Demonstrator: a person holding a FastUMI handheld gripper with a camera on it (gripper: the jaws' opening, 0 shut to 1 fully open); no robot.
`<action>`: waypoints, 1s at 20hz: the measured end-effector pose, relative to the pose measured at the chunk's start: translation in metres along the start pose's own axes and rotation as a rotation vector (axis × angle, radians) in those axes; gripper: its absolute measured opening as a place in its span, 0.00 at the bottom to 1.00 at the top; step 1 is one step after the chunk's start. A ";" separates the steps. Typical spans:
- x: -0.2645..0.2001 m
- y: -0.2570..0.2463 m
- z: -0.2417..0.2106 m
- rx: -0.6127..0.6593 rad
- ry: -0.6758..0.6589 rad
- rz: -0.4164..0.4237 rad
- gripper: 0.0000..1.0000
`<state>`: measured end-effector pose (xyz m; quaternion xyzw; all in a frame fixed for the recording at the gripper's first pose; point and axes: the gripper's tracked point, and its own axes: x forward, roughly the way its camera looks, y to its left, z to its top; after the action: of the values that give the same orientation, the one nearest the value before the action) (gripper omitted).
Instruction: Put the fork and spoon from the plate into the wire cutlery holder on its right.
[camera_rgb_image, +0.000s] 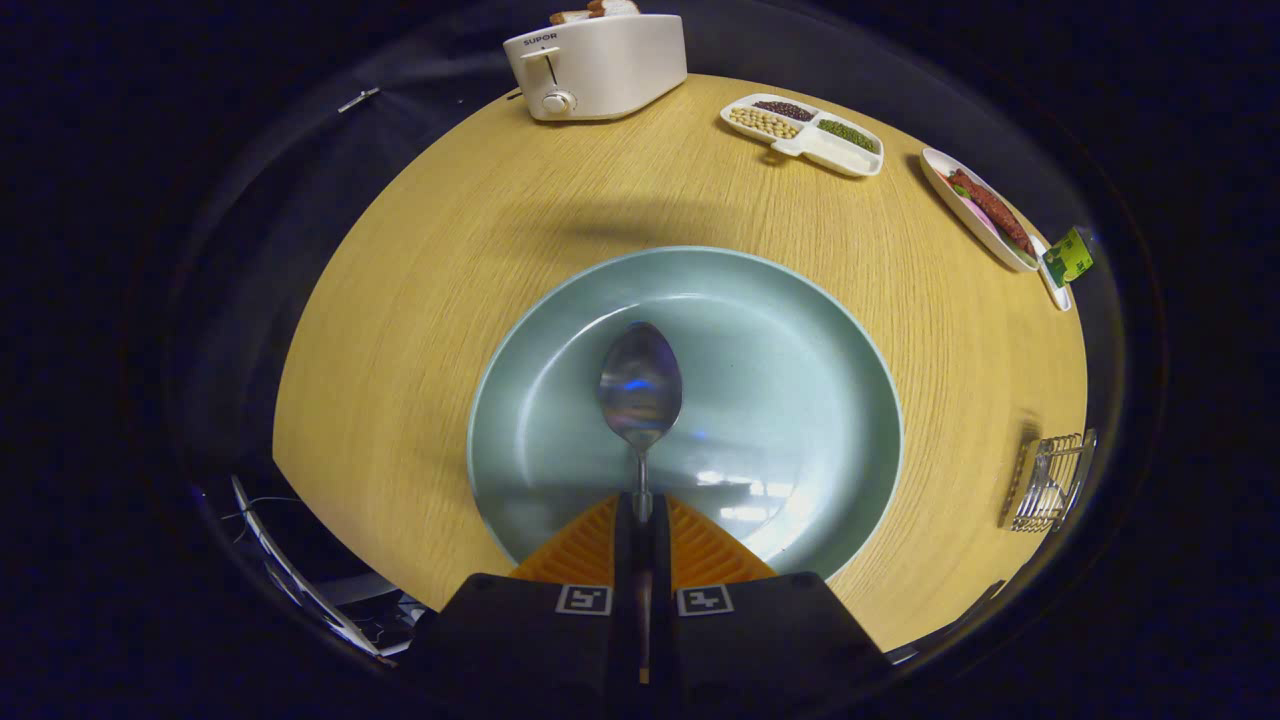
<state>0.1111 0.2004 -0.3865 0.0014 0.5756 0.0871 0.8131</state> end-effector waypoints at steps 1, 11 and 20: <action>0.001 -0.001 0.001 0.005 0.003 0.015 0.06; -0.066 -0.027 0.029 -0.029 -0.046 0.100 0.06; -0.171 -0.157 0.032 -0.081 -0.073 0.054 0.06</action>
<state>0.1083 0.0241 -0.2321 -0.0130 0.5414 0.1322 0.8302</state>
